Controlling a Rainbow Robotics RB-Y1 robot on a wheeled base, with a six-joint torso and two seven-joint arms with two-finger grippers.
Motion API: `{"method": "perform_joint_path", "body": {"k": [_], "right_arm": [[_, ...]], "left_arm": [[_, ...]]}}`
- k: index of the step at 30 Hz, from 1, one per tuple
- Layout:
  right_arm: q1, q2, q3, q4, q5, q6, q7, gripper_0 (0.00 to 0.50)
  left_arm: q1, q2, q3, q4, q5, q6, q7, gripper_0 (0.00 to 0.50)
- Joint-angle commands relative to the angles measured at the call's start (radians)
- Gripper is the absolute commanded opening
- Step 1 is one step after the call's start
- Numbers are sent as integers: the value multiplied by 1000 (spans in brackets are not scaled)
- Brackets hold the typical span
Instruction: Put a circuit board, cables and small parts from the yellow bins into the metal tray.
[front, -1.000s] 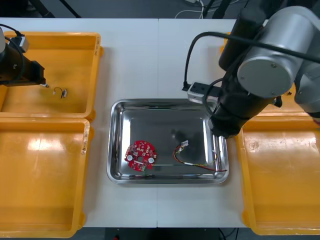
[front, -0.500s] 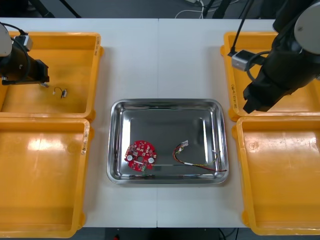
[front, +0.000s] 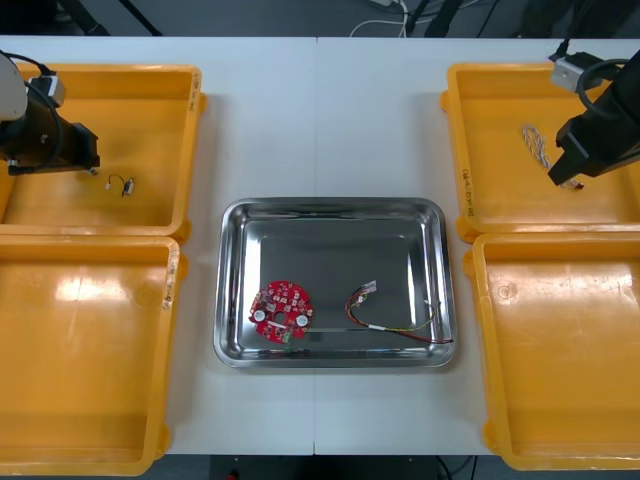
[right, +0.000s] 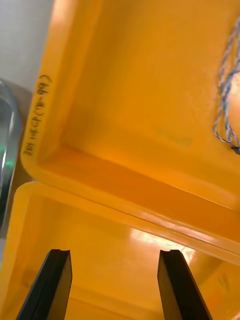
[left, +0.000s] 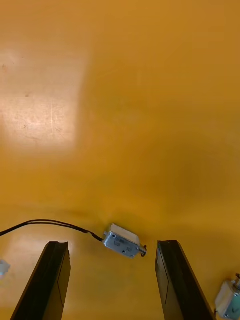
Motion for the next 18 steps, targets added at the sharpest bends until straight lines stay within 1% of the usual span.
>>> {"method": "perform_joint_path", "body": {"k": [1,3,5,10,14,18], "right_arm": [[-64,-43,-51,53,46,5,23,500],[-72,-43,-70,92,71,5,25,500],[-73,-42,-75,106,79,5,25,500],[-85,-39,-94,199,120,5,34,500],[-87,-34,-98,227,155,-16,40,500],[-92,-16,-98,248,186,-44,45,500]], "left_arm": [[-50,-13,-43,23,2,-48,-72,500],[-50,-13,-46,31,7,-51,-74,500],[-52,-13,-46,31,7,-51,-75,500],[-52,-16,-63,40,13,-69,-72,500],[-50,-20,-63,43,16,-80,-74,500],[-50,-20,-63,43,16,-80,-75,500]]}}
